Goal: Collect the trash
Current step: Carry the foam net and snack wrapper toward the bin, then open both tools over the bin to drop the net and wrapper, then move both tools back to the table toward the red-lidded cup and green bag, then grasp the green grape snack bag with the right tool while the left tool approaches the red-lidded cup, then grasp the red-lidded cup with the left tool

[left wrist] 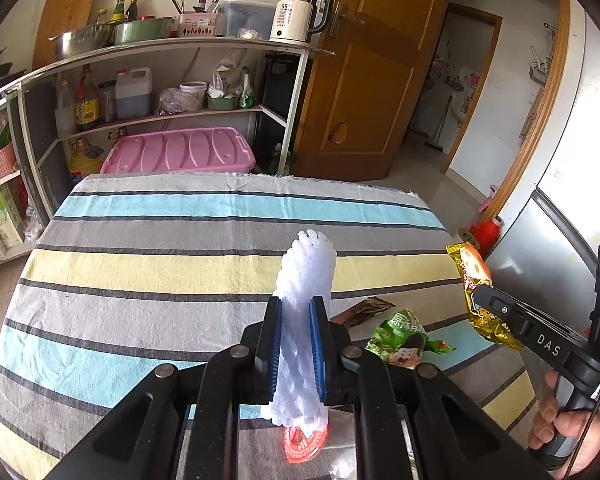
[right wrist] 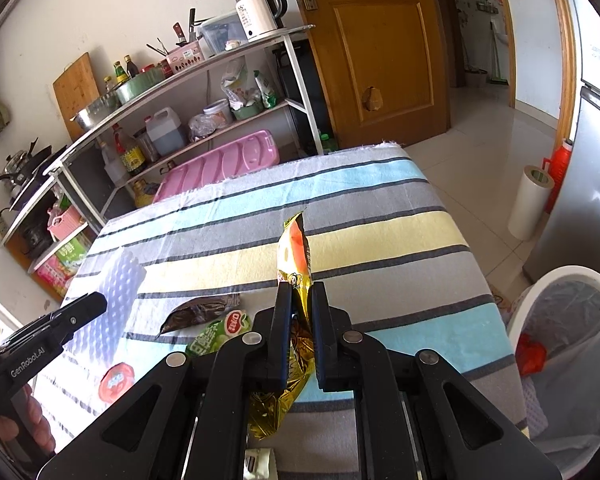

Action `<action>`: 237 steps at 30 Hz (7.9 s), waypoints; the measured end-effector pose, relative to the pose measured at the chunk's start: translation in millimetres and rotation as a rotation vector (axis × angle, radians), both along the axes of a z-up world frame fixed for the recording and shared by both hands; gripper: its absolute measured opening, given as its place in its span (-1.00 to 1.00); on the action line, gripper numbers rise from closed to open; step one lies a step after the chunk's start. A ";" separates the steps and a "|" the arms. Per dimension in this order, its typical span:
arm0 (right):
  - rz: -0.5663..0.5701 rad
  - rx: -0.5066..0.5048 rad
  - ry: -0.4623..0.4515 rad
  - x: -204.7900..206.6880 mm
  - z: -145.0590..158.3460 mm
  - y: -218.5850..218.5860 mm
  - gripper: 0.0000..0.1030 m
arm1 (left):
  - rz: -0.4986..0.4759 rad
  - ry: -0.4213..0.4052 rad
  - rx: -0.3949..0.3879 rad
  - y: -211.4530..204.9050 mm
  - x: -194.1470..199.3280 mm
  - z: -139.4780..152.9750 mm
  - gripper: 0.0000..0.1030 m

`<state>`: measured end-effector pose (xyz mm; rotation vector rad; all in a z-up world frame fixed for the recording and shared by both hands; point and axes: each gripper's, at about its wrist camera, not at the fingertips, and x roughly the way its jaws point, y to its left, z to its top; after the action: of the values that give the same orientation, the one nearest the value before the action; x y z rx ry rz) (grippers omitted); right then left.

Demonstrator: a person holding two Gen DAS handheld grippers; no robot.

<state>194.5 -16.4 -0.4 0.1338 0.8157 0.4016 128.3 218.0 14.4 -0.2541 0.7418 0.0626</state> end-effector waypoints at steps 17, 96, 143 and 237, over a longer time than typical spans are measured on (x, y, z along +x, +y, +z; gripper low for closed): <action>-0.074 0.035 -0.085 -44.3 35.4 -63.4 -0.81 | -0.126 -0.103 0.005 -78.3 -18.5 44.6 -0.73; -0.355 -0.046 0.015 -65.3 -1.8 -221.6 -0.20 | -0.282 -0.040 0.084 -230.4 2.0 4.2 -0.21; 0.130 -0.015 0.033 -30.6 -6.7 30.7 0.08 | -0.005 0.073 -0.020 -11.4 -39.9 -35.9 0.12; 0.177 -0.034 0.010 -27.9 -23.5 44.8 -0.67 | -0.061 0.107 0.075 -26.1 -39.0 -53.8 -0.46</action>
<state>166.6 28.3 -23.9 0.0324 0.8469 0.5537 89.3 191.9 -39.5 -0.1573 0.8510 0.0464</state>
